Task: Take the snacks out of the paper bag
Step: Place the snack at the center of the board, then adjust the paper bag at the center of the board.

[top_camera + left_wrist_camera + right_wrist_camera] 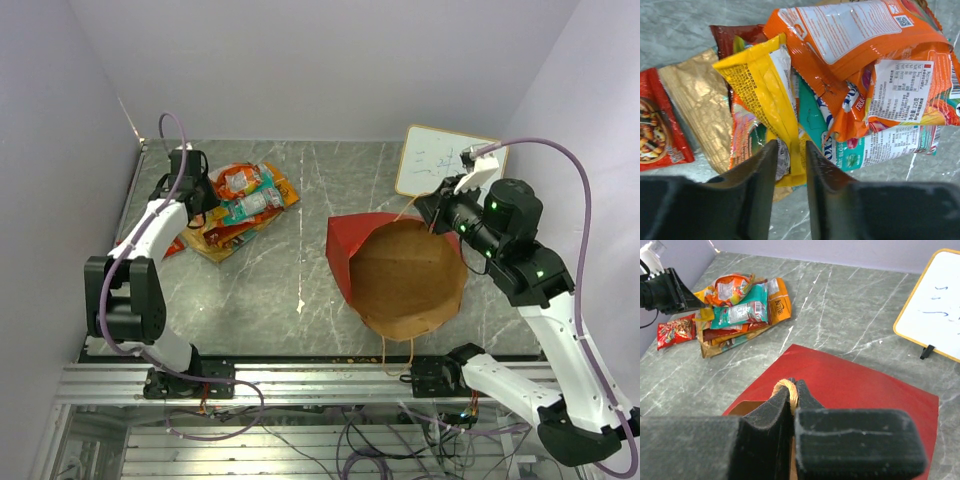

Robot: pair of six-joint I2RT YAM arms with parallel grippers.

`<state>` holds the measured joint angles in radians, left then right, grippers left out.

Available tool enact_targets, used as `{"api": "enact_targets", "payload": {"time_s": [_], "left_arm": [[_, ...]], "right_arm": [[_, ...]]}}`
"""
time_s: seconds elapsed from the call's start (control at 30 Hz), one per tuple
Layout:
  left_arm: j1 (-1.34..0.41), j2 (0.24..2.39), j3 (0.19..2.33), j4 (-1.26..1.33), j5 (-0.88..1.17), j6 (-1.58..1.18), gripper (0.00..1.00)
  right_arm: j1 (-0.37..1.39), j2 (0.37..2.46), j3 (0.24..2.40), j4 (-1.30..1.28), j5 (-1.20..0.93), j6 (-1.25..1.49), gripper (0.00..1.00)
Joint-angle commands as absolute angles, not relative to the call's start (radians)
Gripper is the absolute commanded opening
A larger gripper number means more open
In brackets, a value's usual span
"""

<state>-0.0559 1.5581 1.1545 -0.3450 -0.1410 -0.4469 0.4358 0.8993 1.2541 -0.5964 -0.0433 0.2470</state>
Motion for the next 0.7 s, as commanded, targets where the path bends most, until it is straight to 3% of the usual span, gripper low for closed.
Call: {"api": "enact_targets", "payload": {"time_s": [0.0, 0.33, 0.53, 0.67], "left_arm": [[-0.048, 1.586, 1.207, -0.288, -0.064, -0.418, 0.46], [-0.047, 1.496, 1.168, -0.365, -0.089, -0.484, 0.8], [-0.048, 1.432, 1.135, -0.392, -0.076, -0.501, 0.96], [-0.049, 1.407, 1.153, -0.457, -0.058, -0.498, 0.98]], "right_arm": [[0.438, 0.89, 1.291, -0.601, -0.039, 0.266, 0.0], [0.439, 0.997, 1.544, -0.723, -0.085, 0.421, 0.0], [0.437, 1.096, 1.609, -0.833, 0.265, 0.536, 0.0], [0.382, 1.194, 1.607, -0.863, 0.426, 0.549, 0.0]]}}
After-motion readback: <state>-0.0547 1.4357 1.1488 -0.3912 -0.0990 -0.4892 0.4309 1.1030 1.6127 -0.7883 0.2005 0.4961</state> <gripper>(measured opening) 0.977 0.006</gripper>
